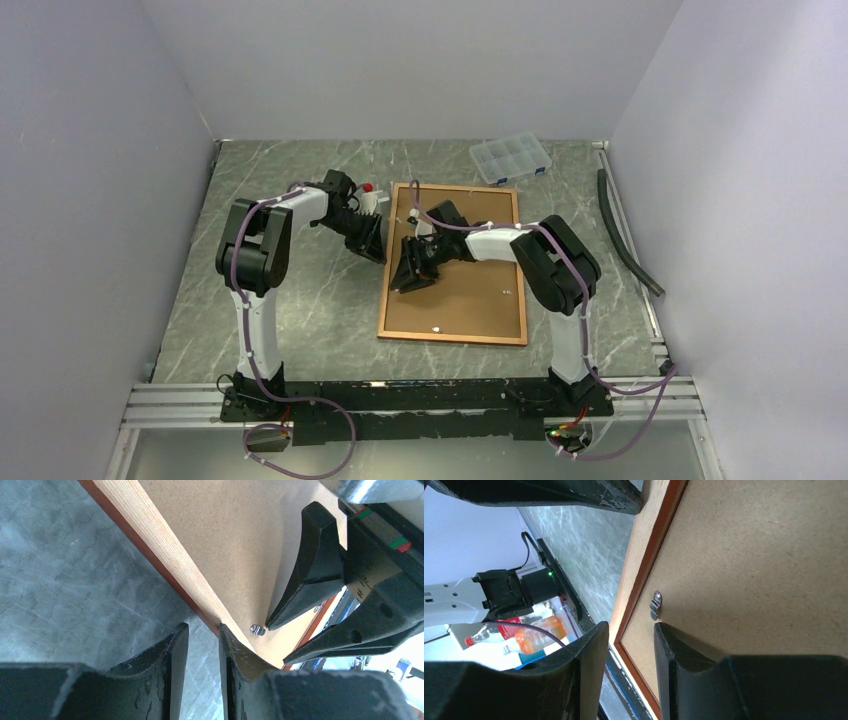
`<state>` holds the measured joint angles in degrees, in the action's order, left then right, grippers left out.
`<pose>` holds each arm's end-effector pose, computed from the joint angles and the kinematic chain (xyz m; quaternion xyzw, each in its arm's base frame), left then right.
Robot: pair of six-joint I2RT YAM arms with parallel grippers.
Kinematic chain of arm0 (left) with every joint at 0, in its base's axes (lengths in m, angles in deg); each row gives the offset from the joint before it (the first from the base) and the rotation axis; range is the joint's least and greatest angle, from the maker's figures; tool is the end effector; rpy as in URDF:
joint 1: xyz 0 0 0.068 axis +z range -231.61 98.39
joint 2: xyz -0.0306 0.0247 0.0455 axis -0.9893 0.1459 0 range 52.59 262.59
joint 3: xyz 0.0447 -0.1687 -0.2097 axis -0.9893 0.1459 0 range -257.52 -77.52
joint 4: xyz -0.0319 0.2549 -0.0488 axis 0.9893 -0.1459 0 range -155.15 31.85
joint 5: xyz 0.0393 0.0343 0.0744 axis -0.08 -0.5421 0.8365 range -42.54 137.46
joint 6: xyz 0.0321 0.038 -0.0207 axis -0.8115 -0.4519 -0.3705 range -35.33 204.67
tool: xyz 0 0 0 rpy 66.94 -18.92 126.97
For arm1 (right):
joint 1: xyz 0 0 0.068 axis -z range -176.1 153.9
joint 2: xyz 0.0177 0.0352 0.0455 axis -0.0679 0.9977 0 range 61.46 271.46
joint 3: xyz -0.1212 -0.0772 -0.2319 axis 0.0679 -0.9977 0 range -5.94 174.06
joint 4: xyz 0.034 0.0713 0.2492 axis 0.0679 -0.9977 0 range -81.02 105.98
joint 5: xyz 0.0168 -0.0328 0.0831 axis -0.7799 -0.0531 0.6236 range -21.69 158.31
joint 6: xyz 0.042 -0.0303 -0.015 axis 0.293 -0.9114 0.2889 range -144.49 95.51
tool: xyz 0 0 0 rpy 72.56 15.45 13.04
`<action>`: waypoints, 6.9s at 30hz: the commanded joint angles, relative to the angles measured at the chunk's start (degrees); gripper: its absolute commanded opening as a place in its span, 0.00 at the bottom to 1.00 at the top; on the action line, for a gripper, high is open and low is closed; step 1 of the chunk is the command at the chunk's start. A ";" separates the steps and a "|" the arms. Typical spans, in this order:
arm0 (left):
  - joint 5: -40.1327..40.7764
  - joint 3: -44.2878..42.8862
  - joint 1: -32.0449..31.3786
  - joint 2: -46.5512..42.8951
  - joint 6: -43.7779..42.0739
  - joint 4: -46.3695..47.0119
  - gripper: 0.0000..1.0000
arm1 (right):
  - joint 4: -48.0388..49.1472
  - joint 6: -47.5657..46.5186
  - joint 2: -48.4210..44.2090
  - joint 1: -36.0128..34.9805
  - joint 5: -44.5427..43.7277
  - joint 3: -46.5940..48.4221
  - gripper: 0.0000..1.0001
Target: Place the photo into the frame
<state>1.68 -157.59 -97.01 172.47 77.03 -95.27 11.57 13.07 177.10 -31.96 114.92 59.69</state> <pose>0.3794 -0.1310 0.1355 0.2261 0.8880 -0.3927 0.0785 0.3049 0.2524 0.1222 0.1078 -0.8762 -0.4697 0.0002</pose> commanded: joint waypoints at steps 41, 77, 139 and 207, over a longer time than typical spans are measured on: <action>-0.10 -2.88 1.70 -3.14 -0.42 -1.73 0.30 | 2.54 2.04 -6.99 0.90 -3.68 3.94 0.45; -3.44 -16.33 3.88 10.66 12.12 5.87 0.31 | -2.65 -6.08 21.52 10.43 -9.64 40.46 0.51; 18.44 7.65 1.79 -12.13 -28.83 -10.42 0.32 | -3.79 -2.60 -0.98 26.05 -29.67 12.10 1.00; 12.58 8.04 21.63 -11.74 -31.61 -18.16 0.26 | -7.01 3.57 -11.56 22.87 -12.32 3.36 1.00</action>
<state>20.83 -154.29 -72.92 164.82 51.63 -104.34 -2.85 16.61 160.22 -8.12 95.89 52.17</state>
